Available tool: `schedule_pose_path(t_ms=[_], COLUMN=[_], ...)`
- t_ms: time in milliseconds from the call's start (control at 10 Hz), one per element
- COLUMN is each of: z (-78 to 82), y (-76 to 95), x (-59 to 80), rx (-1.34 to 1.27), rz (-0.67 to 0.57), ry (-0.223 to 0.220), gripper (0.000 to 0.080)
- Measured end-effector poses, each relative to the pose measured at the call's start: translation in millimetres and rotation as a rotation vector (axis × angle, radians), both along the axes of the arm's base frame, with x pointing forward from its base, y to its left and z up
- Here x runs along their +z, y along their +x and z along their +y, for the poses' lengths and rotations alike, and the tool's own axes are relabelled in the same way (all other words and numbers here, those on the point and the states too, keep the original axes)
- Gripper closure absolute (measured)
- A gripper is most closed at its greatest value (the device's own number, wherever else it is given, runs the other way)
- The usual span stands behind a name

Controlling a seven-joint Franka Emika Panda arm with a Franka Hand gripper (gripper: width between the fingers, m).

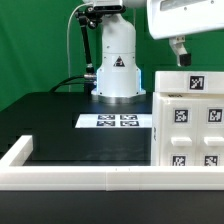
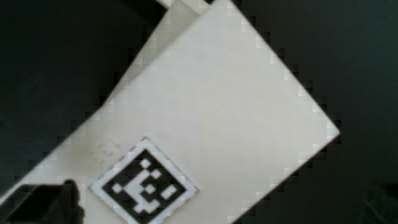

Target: Assemble cabinet

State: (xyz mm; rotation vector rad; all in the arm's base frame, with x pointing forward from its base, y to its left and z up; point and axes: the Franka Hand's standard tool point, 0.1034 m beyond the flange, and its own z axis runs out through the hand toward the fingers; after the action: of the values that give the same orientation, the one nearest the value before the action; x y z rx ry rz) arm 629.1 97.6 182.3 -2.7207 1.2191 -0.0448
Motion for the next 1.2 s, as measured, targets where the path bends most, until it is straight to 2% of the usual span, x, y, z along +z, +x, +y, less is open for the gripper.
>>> schedule_pose_path(t_ms=[200,400,500,800,1200], z=[0.8,9.0,8.7,6.8,2.0], y=[0.3,0.0,-0.2,-1.5,0.0], x=[0.1,-0.2,-0.7,-1.2,-1.2], rx=[0.145,0.311,0.456,0.763,1.034], rz=[-0.022,-0.052,-0.066,-0.088,-0.122], ry=[-0.017,-0.059,-0.083,-0.113,-0.147], gripper=[0.0003,0.0003,0.0003,0.0003,0.0003])
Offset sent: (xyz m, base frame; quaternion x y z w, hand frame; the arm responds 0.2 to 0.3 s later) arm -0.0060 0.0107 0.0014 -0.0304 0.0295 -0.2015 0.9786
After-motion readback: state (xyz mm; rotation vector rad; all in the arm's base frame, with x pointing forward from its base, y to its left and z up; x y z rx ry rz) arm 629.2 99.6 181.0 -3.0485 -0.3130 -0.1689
